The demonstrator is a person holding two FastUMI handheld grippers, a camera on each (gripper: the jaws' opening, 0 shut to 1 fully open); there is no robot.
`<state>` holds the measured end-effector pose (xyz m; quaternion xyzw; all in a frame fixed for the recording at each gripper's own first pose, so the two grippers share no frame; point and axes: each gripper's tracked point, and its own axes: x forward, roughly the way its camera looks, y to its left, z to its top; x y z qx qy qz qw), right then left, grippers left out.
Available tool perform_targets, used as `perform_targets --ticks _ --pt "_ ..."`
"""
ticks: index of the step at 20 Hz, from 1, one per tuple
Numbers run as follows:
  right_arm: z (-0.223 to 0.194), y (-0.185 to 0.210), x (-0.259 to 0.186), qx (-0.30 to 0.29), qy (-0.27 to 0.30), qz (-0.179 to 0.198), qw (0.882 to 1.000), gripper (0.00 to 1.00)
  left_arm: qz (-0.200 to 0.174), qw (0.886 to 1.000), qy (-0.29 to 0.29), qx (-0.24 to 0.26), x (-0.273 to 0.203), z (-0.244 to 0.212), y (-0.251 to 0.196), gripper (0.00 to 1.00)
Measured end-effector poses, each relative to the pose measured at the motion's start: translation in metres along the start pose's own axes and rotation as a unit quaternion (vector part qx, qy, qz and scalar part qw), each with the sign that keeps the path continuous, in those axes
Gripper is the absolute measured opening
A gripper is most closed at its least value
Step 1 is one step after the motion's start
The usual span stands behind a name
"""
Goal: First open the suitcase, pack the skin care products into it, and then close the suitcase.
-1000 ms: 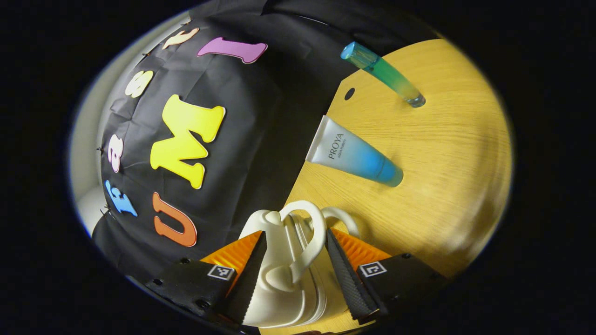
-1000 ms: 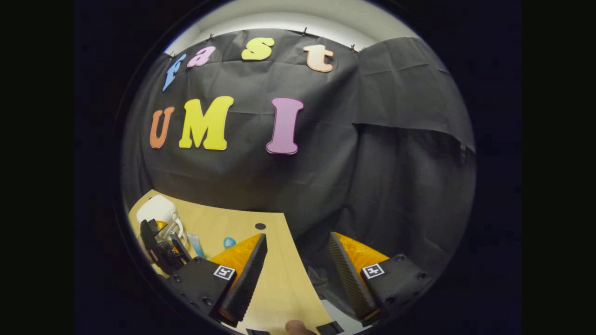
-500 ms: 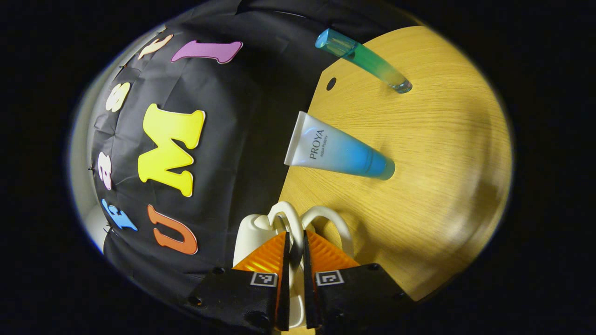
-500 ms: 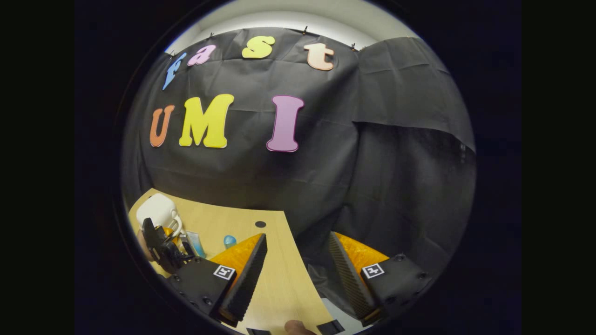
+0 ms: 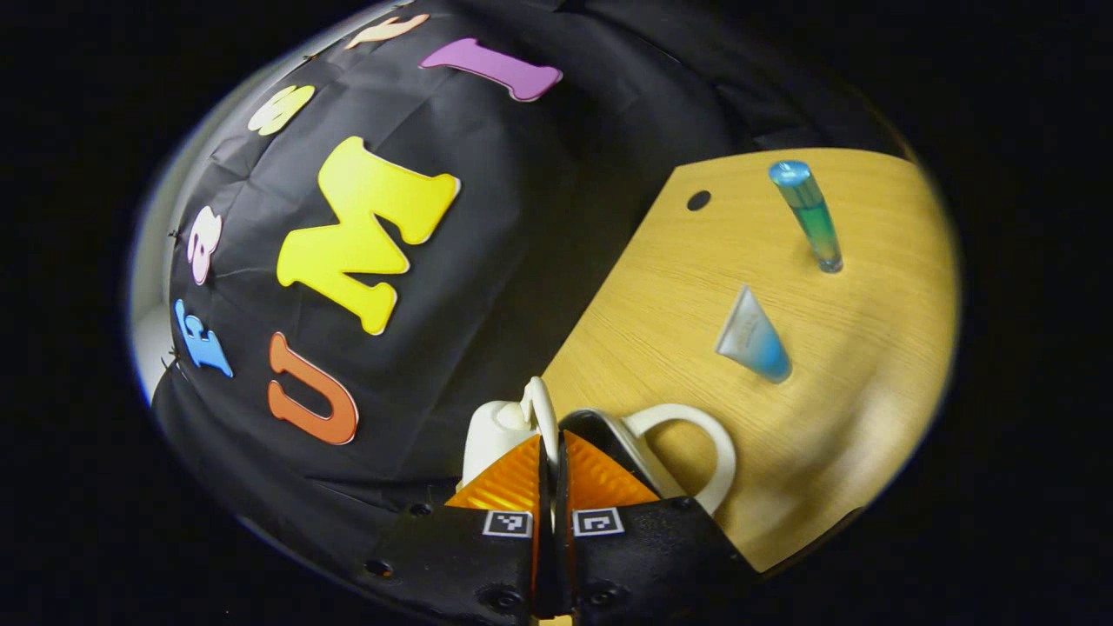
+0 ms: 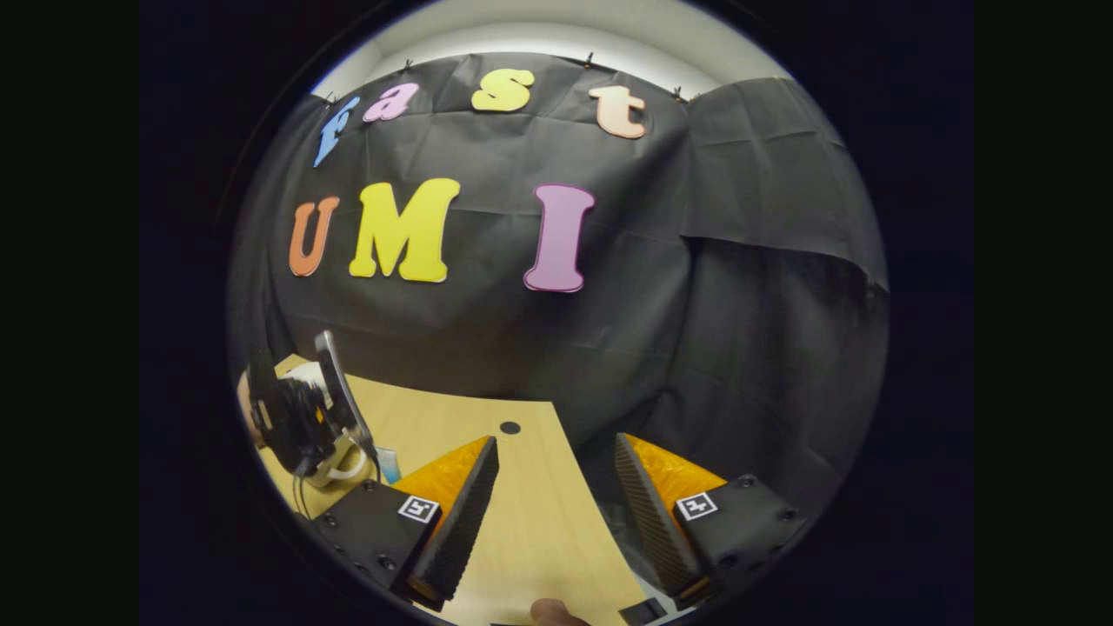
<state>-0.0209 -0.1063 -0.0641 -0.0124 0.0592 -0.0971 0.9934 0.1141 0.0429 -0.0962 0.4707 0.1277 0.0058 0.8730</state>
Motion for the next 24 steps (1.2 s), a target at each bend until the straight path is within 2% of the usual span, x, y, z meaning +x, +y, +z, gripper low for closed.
perform_targets --ticks 5,11,15,18,24 --pt "0.012 0.051 0.008 -0.008 -0.005 0.029 1.0 0.8 0.021 0.997 0.004 -0.069 -0.011 -0.025 0.103 0.03" --pt "0.028 0.11 0.013 -0.025 -0.01 0.055 0.998 0.8 0.028 0.993 0.018 -0.114 -0.01 -0.097 0.193 0.03" --pt "0.037 0.138 0.017 -0.031 -0.01 0.055 0.998 0.8 0.013 0.99 0.034 -0.135 0.002 -0.163 0.225 0.03" --pt "0.038 0.148 0.022 -0.028 -0.001 0.04 0.999 0.8 0.012 0.992 0.043 -0.118 0.018 -0.215 0.244 0.03" --pt "0.021 0.154 0.02 -0.011 0.039 0.005 0.999 0.8 -0.022 0.98 0.094 -0.176 0.055 -0.318 0.238 0.03"
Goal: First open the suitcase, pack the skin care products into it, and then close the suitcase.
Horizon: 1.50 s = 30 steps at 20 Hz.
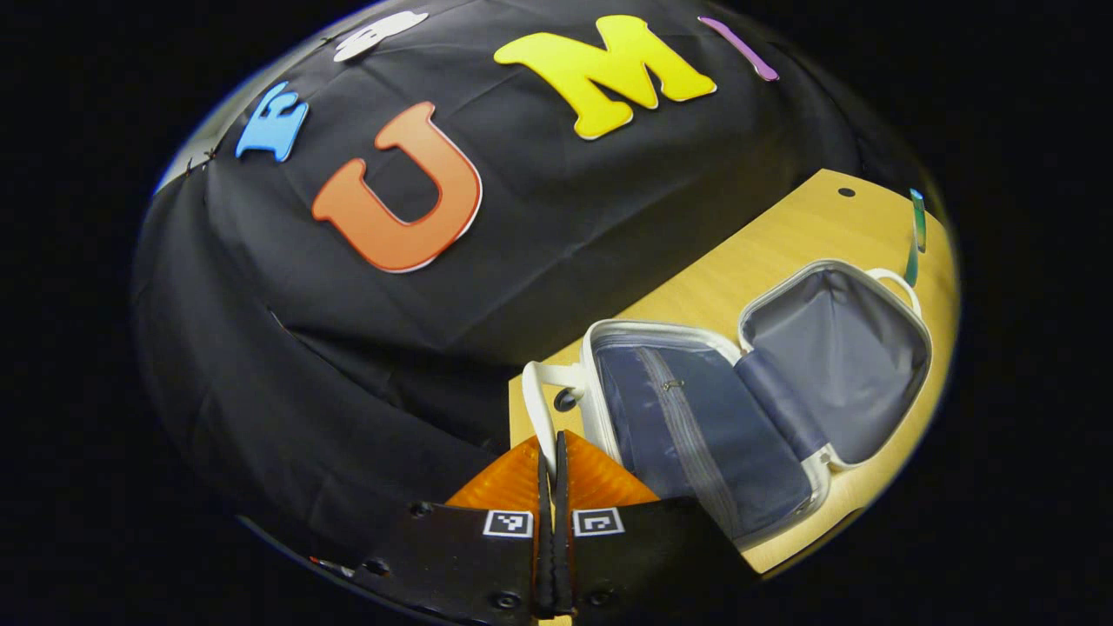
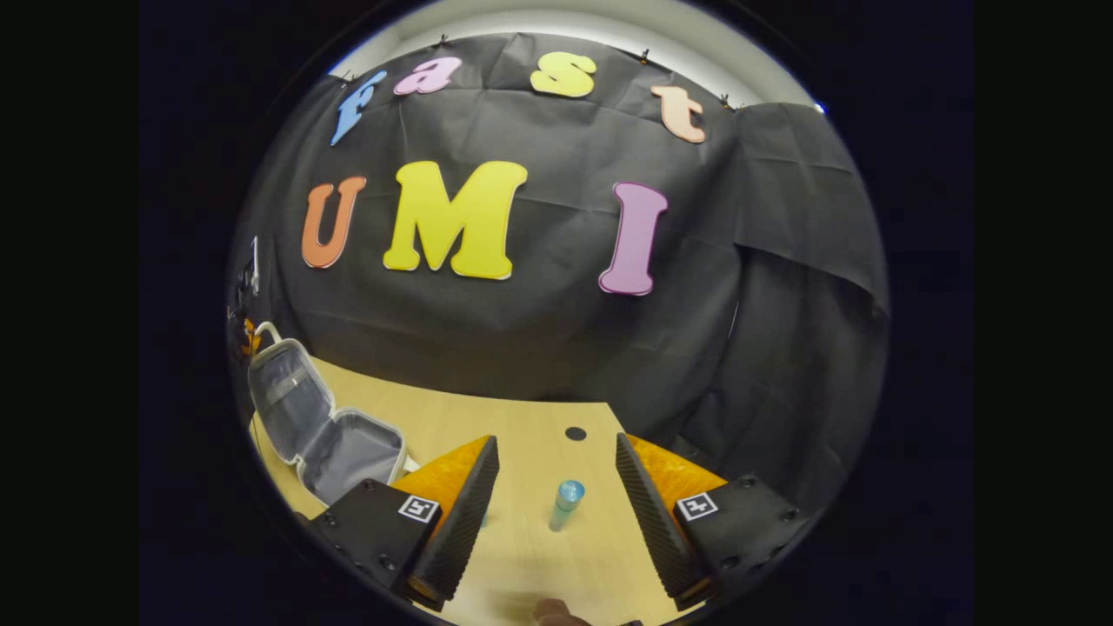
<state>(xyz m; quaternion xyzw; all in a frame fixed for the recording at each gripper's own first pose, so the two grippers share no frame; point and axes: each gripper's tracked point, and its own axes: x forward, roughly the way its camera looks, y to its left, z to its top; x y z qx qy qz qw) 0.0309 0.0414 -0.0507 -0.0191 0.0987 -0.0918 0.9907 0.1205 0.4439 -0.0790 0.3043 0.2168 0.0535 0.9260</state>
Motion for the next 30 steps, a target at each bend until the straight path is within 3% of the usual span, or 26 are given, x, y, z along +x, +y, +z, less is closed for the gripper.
perform_targets --ticks 5,9,11,15,18,19,20,21,23,26,30 --pt "-0.019 0.0 -0.009 -0.013 0.027 -0.024 0.999 0.8 -0.055 0.997 0.049 -0.039 0.048 -0.079 -0.008 0.03" --pt "-0.039 -0.005 -0.02 -0.03 0.056 -0.031 0.998 0.8 -0.114 0.985 0.095 -0.086 0.074 -0.131 -0.03 0.03" --pt "-0.046 -0.01 -0.025 -0.03 0.067 -0.035 0.997 0.8 -0.134 0.979 0.103 -0.111 0.085 -0.145 -0.04 0.04" --pt "-0.057 -0.02 -0.03 -0.041 0.082 -0.044 0.995 0.8 -0.139 0.974 0.087 -0.159 0.089 -0.148 -0.044 0.09" --pt "-0.06 -0.026 -0.032 -0.041 0.081 -0.042 0.995 0.8 -0.118 0.972 0.093 -0.179 0.081 -0.159 -0.035 0.27" --pt "-0.061 -0.028 -0.031 -0.04 0.079 -0.039 0.995 0.8 -0.111 0.972 0.09 -0.187 0.075 -0.155 -0.032 0.54" --pt "-0.062 -0.03 -0.031 -0.04 0.077 -0.035 0.996 0.8 -0.098 0.973 0.08 -0.191 0.068 -0.146 -0.029 0.64" --pt "-0.062 -0.032 -0.028 -0.042 0.074 -0.03 0.996 0.8 -0.086 0.975 0.071 -0.191 0.059 -0.138 -0.025 0.56" --pt "-0.065 -0.037 -0.023 -0.048 0.069 -0.016 0.996 0.81 -0.065 0.978 0.05 -0.193 0.034 -0.114 -0.02 1.0" --pt "-0.068 -0.05 -0.013 -0.052 0.064 0.009 0.997 0.8 -0.057 0.977 0.005 -0.204 -0.01 -0.057 -0.041 0.99" --pt "-0.068 -0.074 0.004 -0.059 0.056 0.043 0.996 0.8 -0.09 0.966 -0.056 -0.235 -0.058 0.023 -0.119 0.99"
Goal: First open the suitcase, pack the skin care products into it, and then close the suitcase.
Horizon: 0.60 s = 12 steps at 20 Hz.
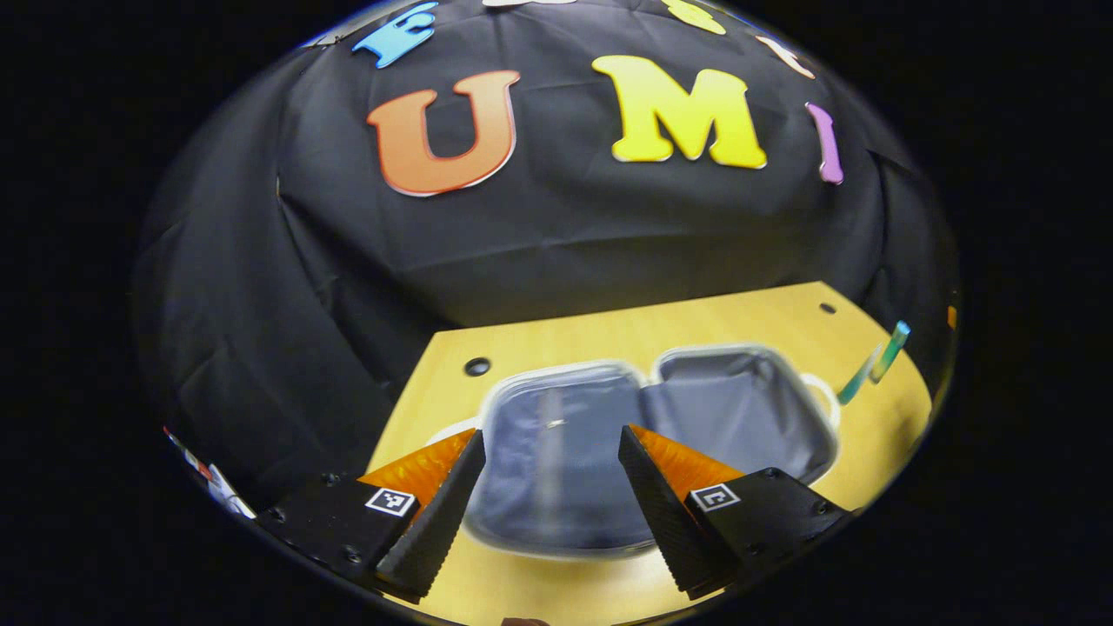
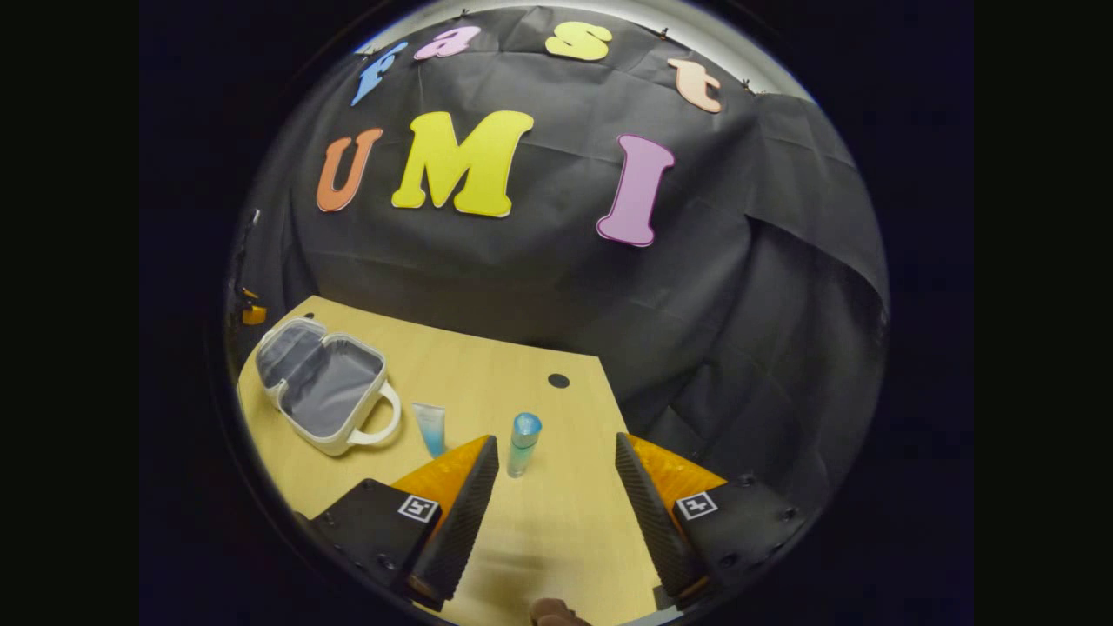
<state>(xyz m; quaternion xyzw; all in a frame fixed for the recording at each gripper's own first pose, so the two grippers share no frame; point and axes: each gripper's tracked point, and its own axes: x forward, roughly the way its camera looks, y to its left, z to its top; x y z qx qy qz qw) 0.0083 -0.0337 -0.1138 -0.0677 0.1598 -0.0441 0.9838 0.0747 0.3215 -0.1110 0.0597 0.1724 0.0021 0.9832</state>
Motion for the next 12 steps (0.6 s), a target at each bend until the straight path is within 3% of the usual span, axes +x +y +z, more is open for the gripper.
perform_targets --ticks 6,12 --pt "-0.012 -0.042 0.02 -0.013 0.005 0.031 0.999 0.8 -0.093 0.994 -0.031 -0.039 -0.011 0.021 -0.182 0.99" --pt "-0.035 -0.064 0.038 -0.019 0.025 0.051 0.998 0.8 -0.17 0.985 -0.011 -0.038 -0.009 0.007 -0.313 0.99"
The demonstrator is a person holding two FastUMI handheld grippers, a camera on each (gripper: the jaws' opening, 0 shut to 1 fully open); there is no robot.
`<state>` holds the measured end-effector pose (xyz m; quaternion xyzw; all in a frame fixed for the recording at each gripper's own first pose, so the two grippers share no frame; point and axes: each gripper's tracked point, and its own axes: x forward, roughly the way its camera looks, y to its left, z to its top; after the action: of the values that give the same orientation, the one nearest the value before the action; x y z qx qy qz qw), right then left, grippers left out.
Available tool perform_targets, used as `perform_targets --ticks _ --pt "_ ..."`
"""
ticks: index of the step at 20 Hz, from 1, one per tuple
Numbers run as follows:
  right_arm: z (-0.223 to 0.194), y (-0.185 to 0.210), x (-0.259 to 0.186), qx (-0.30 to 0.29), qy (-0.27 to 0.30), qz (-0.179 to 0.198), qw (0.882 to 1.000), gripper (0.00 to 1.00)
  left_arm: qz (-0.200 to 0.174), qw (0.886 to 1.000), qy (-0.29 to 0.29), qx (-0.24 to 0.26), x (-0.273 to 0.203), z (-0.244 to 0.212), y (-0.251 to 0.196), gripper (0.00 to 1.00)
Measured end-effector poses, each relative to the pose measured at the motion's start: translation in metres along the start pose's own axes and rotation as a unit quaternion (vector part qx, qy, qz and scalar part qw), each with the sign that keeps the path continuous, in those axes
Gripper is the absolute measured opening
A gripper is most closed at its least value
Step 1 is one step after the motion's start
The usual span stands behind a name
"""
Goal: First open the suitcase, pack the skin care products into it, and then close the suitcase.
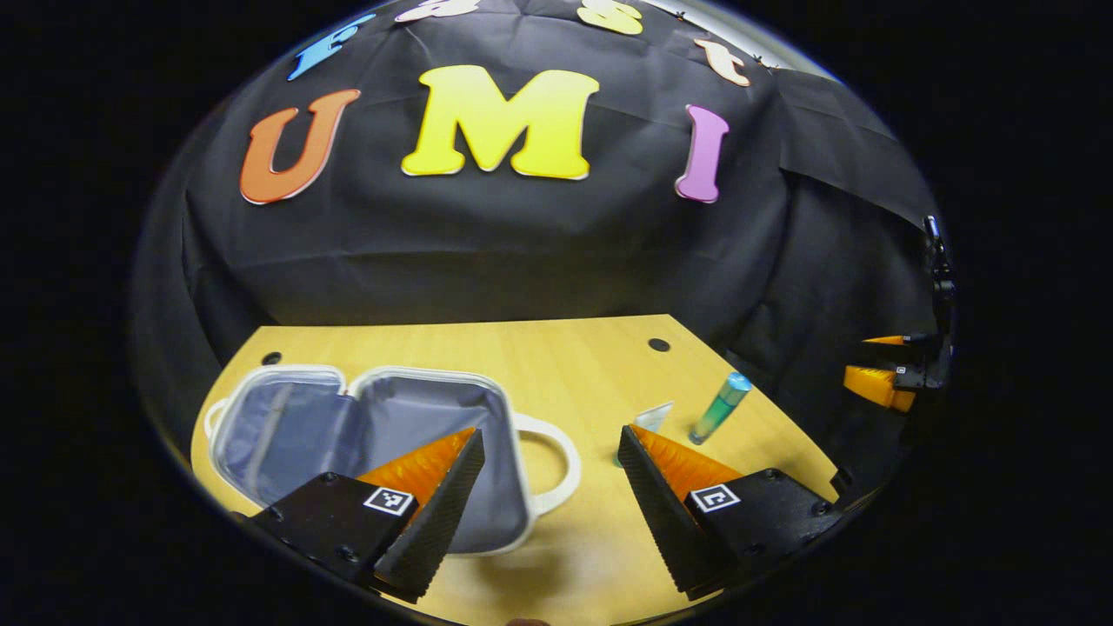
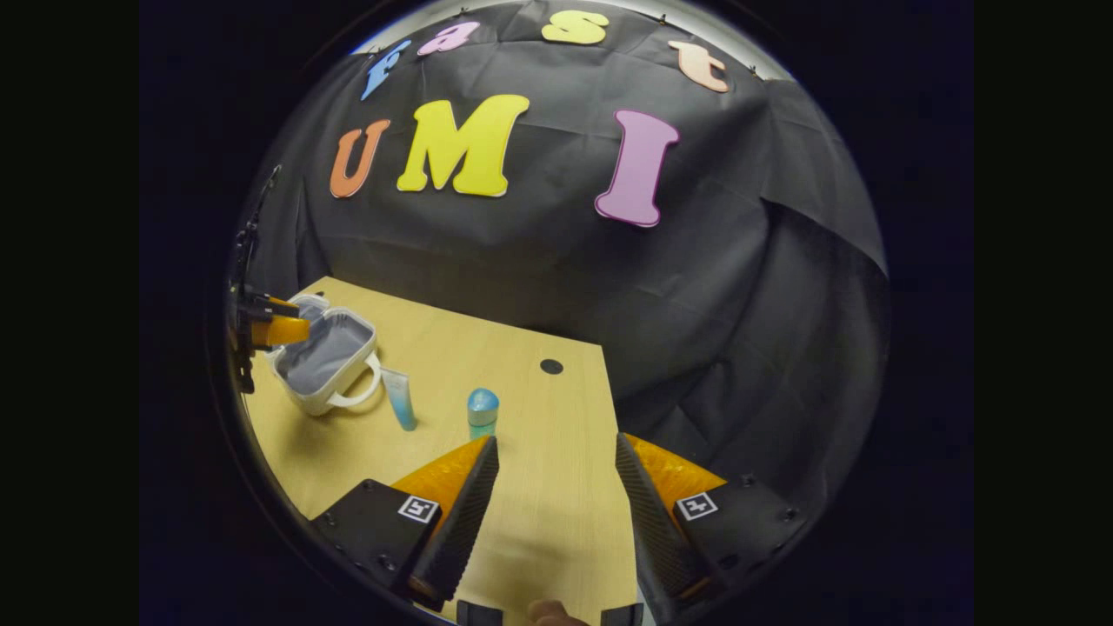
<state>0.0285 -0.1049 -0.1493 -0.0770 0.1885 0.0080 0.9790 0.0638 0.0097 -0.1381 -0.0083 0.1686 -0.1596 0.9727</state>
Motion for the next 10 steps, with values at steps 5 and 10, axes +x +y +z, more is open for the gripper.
perform_targets --ticks 5,10 --pt "-0.023 -0.006 0.01 -0.007 0.023 0.017 1.0 0.8 -0.013 1.0 0.018 0.006 0.047 -0.031 -0.053 0.99" --pt "-0.041 0.0 0.025 -0.023 0.044 0.031 0.998 0.8 0.006 0.999 0.047 -0.01 0.106 -0.066 -0.064 0.99"
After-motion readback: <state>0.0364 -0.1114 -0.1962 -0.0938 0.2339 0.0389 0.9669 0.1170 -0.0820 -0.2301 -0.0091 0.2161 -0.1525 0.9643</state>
